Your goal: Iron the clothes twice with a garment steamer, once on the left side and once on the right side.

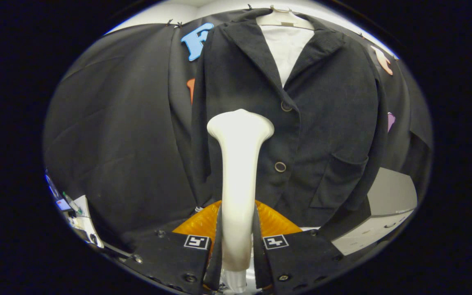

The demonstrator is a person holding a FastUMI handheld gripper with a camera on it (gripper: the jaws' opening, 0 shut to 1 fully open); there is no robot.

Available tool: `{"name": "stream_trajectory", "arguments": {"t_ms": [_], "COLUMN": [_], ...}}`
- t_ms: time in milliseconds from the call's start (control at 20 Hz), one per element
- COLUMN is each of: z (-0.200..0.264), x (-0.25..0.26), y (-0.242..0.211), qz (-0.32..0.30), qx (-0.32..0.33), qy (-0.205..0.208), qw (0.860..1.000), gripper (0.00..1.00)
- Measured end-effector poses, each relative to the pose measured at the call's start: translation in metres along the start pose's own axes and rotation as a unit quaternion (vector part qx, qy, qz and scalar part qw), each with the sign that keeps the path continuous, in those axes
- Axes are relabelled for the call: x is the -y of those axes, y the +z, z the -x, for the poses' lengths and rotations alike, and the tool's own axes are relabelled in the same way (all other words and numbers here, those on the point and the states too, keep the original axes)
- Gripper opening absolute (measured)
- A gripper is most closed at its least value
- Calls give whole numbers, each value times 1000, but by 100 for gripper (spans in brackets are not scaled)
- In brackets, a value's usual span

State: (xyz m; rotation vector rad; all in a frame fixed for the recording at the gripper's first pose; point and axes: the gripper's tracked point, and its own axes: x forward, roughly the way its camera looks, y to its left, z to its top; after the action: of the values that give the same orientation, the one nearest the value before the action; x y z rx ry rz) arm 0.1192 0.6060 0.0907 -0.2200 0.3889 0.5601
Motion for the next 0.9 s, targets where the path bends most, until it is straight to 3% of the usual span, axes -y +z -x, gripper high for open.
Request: {"name": "stream_trajectory", "arguments": {"t_ms": [900], "z": [-11], "x": [4], "y": [-33], "qz": [-1], "qx": [-91], "qy": [6], "qw": [996], "gripper": [35]}}
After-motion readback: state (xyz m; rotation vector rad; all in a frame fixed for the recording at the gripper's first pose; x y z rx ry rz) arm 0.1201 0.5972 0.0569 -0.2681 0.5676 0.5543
